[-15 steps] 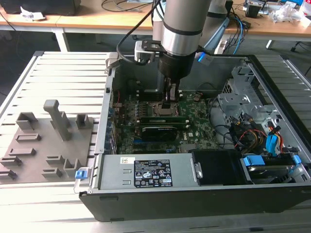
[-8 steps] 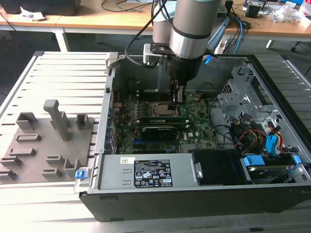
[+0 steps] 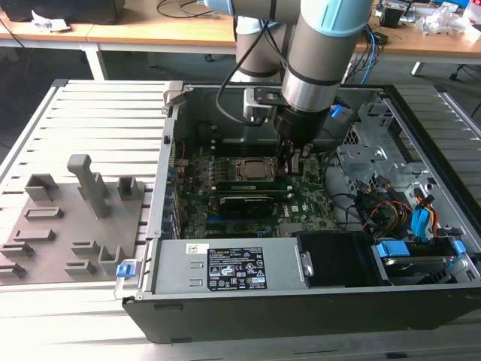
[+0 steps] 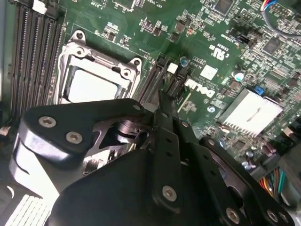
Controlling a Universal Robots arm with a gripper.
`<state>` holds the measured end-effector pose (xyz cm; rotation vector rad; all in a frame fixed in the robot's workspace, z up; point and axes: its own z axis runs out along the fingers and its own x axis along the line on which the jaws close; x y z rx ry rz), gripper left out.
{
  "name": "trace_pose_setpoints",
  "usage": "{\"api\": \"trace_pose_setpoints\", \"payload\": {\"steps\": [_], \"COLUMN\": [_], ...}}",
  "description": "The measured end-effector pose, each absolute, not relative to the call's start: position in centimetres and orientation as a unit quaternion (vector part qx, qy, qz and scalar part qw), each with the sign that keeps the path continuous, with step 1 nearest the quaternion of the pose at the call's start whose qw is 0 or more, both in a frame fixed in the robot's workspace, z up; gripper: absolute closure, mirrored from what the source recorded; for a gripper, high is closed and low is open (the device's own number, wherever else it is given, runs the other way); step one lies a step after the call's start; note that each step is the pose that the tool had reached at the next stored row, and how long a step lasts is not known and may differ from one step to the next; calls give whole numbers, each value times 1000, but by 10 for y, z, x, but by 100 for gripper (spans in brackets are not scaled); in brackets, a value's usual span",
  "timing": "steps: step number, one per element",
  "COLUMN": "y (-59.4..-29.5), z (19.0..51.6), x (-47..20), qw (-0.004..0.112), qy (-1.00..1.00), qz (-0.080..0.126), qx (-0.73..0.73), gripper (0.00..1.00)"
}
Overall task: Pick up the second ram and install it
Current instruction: 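Press down the second ram until it locks into place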
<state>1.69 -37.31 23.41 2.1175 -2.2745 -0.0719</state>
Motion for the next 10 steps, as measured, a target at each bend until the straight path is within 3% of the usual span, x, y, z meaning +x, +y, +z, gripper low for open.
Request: {"api": "trace_pose_setpoints", "payload": {"steps": [10], "y": [-374], "z": [239], "x": [16], "qw": [14], "qy": [-732], "qz": [-22], "qx": [681], "gripper": [89]}}
